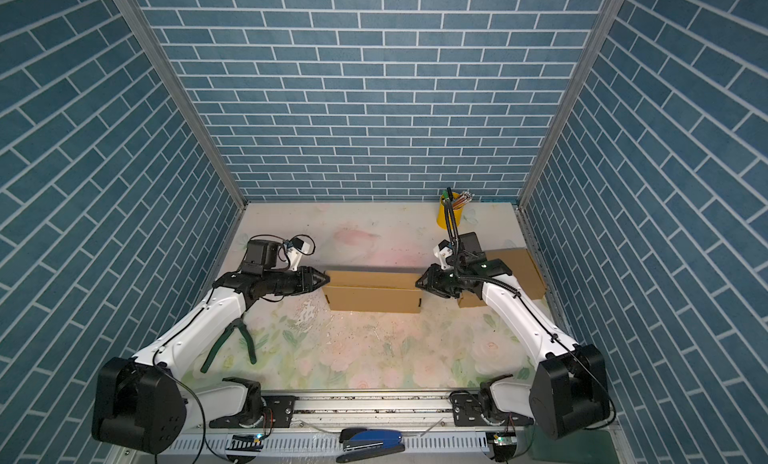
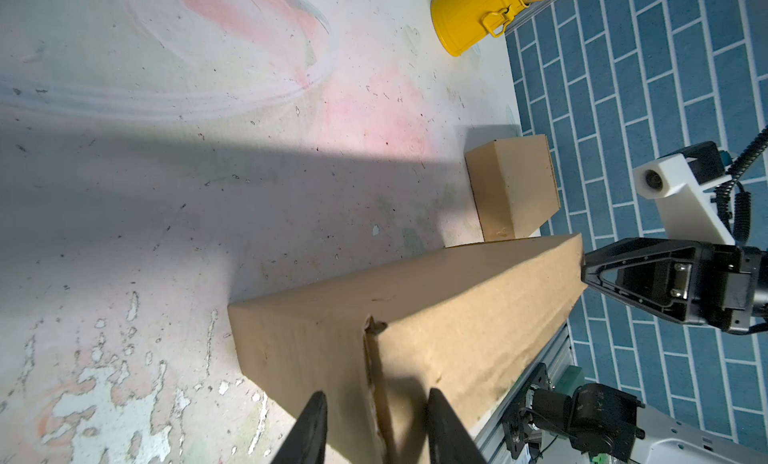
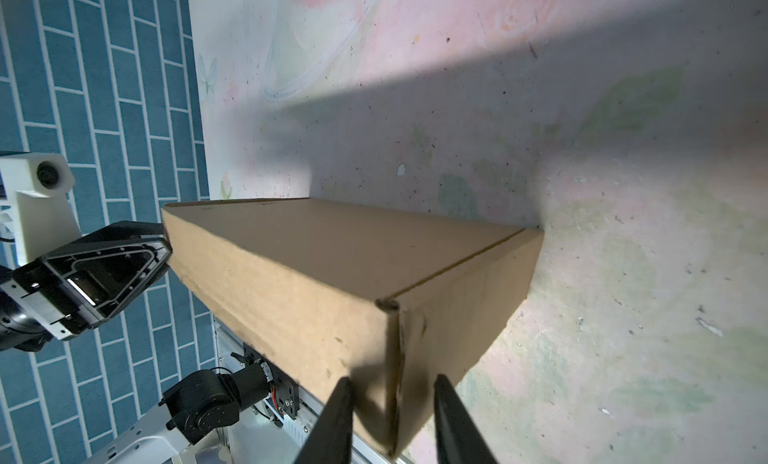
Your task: Fold the paper box
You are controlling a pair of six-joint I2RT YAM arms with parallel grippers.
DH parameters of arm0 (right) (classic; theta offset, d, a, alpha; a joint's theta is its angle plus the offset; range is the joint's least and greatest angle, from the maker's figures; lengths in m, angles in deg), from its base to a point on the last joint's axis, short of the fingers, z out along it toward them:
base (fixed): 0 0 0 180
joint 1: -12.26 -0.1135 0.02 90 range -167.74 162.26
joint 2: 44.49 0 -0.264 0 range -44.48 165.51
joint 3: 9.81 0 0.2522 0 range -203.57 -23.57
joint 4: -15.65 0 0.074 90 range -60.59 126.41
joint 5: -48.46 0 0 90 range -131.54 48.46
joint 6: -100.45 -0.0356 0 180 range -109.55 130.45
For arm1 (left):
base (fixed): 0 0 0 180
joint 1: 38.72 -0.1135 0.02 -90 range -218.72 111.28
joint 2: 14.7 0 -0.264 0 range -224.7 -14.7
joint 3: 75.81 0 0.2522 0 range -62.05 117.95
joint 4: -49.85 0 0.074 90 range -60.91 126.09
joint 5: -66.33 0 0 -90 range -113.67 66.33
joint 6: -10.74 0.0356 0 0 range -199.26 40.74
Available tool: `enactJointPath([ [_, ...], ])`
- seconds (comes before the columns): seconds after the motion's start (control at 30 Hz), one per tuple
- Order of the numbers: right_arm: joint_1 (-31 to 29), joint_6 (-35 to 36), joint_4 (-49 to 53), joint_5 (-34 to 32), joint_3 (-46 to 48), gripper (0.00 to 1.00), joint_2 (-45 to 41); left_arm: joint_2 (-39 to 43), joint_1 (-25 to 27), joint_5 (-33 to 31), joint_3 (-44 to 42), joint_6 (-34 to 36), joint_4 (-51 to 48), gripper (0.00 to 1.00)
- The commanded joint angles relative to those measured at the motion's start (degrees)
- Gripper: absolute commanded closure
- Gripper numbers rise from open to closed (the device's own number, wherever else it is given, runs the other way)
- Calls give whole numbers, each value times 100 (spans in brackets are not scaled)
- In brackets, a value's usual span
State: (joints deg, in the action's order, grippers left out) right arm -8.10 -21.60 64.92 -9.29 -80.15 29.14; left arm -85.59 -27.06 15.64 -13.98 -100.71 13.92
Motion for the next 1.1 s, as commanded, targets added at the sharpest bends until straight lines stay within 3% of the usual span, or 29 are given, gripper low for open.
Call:
enactJointPath([
  [0.0,85,248,479,-588,-7,69,93,-158,20,-415,-163,142,-411,60],
  [0.13,84,129,411,-302,-204,64,24,-195,23,-415,-193,132,-367,61],
  [0.37,83,-20,213,-97,-505,63,138,-193,23,-424,-211,150,-384,61],
  [0.7,111,457,649,-838,-322,73,331,-165,21,-426,-295,142,-316,61],
  [0.77,95,658,677,-791,-508,66,246,-158,20,-392,-269,128,-296,61],
  [0.87,-61,1521,887,-922,-968,45,40,-170,26,-387,-215,134,-305,61],
  [1.07,-1171,3661,1277,-1980,-1570,25,235,-214,29,-416,-192,233,-323,60],
])
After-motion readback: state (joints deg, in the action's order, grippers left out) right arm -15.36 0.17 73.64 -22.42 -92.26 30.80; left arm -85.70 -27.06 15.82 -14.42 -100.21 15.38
